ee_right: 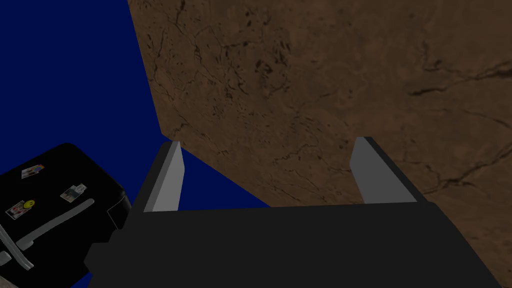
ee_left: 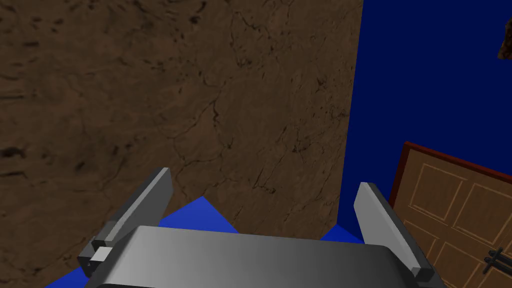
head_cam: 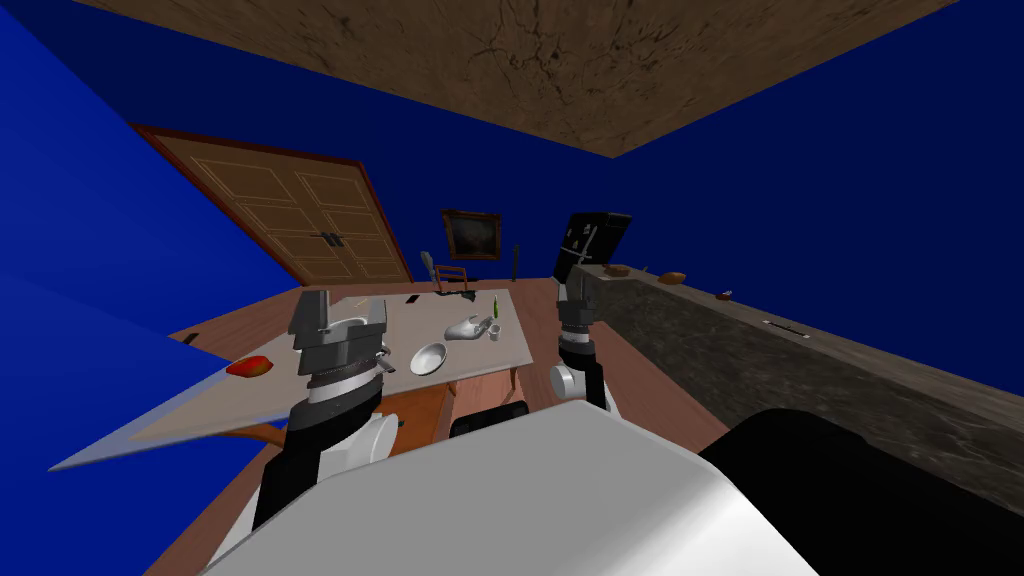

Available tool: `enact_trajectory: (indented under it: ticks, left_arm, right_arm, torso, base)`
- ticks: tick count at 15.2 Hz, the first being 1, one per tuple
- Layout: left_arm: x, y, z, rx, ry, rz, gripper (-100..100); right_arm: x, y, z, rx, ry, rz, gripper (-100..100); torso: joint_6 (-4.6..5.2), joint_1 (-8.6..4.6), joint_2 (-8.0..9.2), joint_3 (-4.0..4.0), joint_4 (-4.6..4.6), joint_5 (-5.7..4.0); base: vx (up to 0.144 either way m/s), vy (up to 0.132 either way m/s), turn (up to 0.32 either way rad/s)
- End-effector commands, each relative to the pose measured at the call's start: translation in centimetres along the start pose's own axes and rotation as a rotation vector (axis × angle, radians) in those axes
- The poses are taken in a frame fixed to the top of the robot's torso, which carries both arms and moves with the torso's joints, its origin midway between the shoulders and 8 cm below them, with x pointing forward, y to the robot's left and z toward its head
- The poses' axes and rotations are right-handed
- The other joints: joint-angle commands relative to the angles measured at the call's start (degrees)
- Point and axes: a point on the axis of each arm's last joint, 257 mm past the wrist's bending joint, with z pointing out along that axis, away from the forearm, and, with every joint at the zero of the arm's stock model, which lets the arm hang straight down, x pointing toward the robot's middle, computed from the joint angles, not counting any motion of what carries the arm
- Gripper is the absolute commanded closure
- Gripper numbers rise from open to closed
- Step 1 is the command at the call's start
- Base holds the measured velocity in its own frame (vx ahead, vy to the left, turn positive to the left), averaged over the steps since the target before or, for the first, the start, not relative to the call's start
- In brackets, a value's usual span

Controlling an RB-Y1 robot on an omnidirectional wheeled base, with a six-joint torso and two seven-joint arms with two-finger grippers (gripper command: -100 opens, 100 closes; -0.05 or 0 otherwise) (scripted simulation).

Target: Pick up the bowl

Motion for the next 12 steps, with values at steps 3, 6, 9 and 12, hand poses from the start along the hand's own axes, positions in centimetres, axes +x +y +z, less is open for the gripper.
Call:
enact_trajectory:
  ticks: [3, 6, 9, 12]
  left_arm:
    - [0.4, 2.4, -0.4, -0.062, 0.065, 0.018, -100]
    - [0.3, 4.8, -0.9, -0.127, 0.095, 0.031, -100]
    - [-0.3, 8.0, -1.6, -0.212, 0.115, 0.044, -100]
    - [-1.3, 11.6, -2.6, -0.312, 0.124, 0.06, -100]
  right_arm:
    - [0.0, 0.0, 0.0, 0.0, 0.0, 0.0, 0]
    - [0.0, 0.0, 0.0, 0.0, 0.0, 0.0, 0]
    - [0.0, 0.0, 0.0, 0.0, 0.0, 0.0, 0]
    - [0.0, 0.0, 0.0, 0.0, 0.0, 0.0, 0]
  torso:
    - [0.01, 0.03, 0.0, 0.0, 0.0, 0.01]
    - [0.02, 0.08, 0.01, 0.0, 0.0, 0.02]
    - [0.02, 0.09, 0.02, 0.01, 0.0, 0.02]
    - [0.01, 0.09, 0.02, 0.01, 0.0, 0.02]
  base:
    - [-0.001, 0.003, -0.05]
    - [-0.006, 0.012, -0.076]
    - [-0.009, 0.011, -0.083]
    - [-0.009, 0.013, -0.076]
